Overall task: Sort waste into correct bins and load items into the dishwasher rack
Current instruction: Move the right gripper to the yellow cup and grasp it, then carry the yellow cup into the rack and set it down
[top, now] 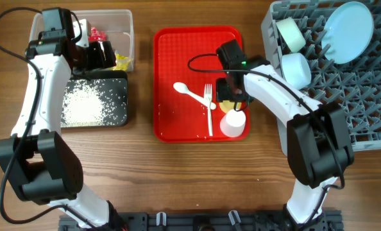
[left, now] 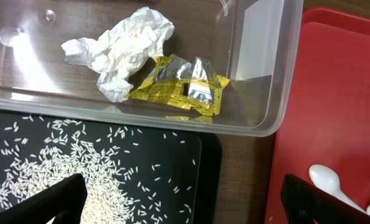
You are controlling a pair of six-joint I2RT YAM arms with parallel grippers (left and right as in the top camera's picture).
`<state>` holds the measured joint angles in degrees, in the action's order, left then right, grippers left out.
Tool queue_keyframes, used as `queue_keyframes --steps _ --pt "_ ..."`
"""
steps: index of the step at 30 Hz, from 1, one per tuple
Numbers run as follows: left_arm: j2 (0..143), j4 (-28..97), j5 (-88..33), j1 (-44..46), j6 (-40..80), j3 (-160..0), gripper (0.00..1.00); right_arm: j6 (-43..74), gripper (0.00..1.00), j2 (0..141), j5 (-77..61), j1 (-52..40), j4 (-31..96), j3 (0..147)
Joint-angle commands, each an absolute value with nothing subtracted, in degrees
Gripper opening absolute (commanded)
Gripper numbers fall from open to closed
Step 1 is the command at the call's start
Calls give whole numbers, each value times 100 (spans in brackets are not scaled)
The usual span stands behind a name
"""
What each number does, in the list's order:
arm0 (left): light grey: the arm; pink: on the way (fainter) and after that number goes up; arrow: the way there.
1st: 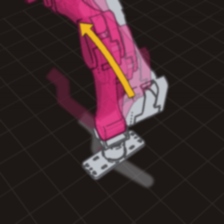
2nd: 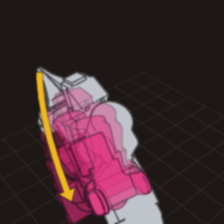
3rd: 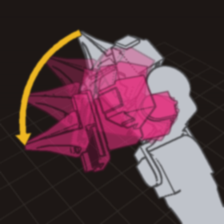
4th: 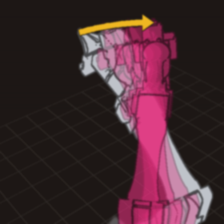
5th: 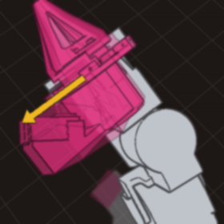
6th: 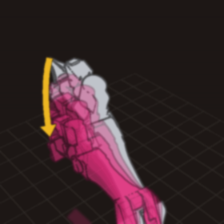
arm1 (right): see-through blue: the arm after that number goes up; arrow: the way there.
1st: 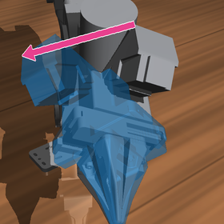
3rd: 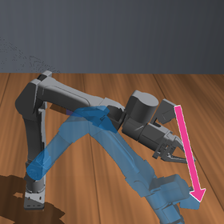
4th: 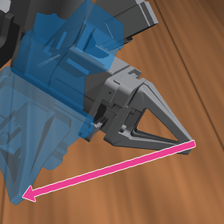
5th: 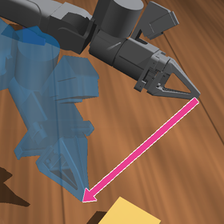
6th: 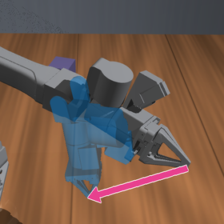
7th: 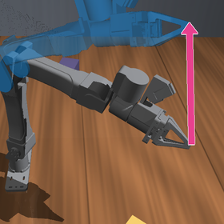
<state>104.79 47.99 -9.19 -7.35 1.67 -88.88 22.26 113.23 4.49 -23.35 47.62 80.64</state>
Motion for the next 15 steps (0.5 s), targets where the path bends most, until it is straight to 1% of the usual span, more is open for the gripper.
queue_keyframes --steps 1,7,9,11,13,15 --pt "10416 4786 -888 -753 198 -8925 100 2097 64 11139 379 -2318 5170 8595" --pt "10416 4786 -888 -753 198 -8925 100 1872 66 11126 285 -2316 6184 9633" --pt "10416 4786 -888 -753 198 -8925 100 1636 68 11087 62 -2294 6514 10012" --pt "10416 4786 -888 -753 198 -8925 100 1494 68 11076 -97 -2217 6871 10357" --pt "10416 4786 -888 -753 198 -8925 100 1372 68 11050 -224 -2049 7183 10652" --pt "10416 4786 -888 -753 198 -8925 100 1238 69 10914 -349 -1688 7465 10873"
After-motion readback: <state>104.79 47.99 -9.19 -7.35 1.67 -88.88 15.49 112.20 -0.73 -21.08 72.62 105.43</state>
